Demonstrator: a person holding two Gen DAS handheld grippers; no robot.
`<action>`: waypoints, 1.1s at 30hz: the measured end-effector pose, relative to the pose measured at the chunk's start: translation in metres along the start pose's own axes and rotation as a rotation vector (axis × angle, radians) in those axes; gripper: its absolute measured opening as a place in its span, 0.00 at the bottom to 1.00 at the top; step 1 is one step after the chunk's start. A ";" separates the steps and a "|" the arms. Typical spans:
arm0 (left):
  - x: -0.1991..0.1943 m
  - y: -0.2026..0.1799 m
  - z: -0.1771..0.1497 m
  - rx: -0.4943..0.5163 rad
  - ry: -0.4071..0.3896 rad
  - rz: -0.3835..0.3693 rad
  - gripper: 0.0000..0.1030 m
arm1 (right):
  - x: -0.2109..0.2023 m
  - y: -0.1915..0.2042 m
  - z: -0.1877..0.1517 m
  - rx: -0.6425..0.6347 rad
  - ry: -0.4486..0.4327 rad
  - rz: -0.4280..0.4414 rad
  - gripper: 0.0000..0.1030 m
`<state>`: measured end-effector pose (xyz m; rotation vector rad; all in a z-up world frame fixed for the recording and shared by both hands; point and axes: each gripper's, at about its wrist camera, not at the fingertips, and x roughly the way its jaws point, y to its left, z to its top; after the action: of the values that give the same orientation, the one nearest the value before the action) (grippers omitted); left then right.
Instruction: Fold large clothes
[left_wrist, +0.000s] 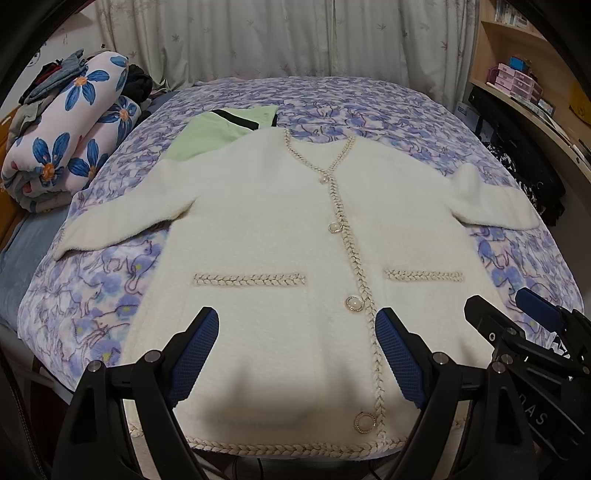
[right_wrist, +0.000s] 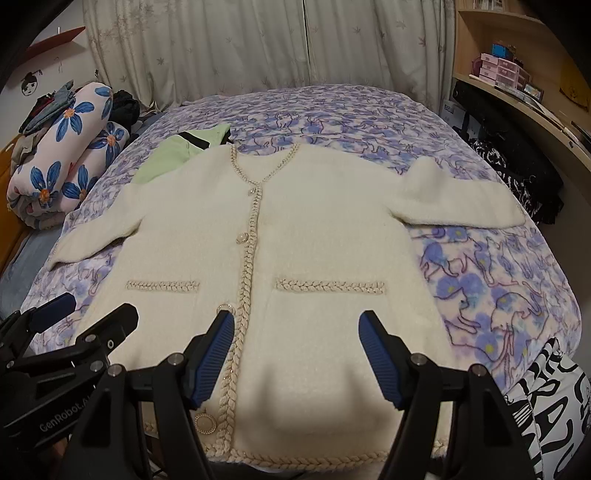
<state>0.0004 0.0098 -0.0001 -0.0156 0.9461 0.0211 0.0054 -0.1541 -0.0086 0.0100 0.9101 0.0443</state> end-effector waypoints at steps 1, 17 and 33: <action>0.001 0.000 0.000 -0.001 0.001 -0.001 0.83 | 0.000 0.000 0.000 0.000 -0.001 -0.001 0.68; -0.004 0.012 0.001 -0.015 0.004 0.004 0.83 | 0.001 0.000 -0.001 -0.003 0.000 -0.001 0.68; 0.004 -0.001 -0.003 0.015 0.016 -0.001 0.83 | 0.002 -0.001 -0.003 0.003 0.006 -0.009 0.68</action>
<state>0.0005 0.0083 -0.0051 -0.0025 0.9624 0.0126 0.0045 -0.1555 -0.0120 0.0085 0.9159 0.0342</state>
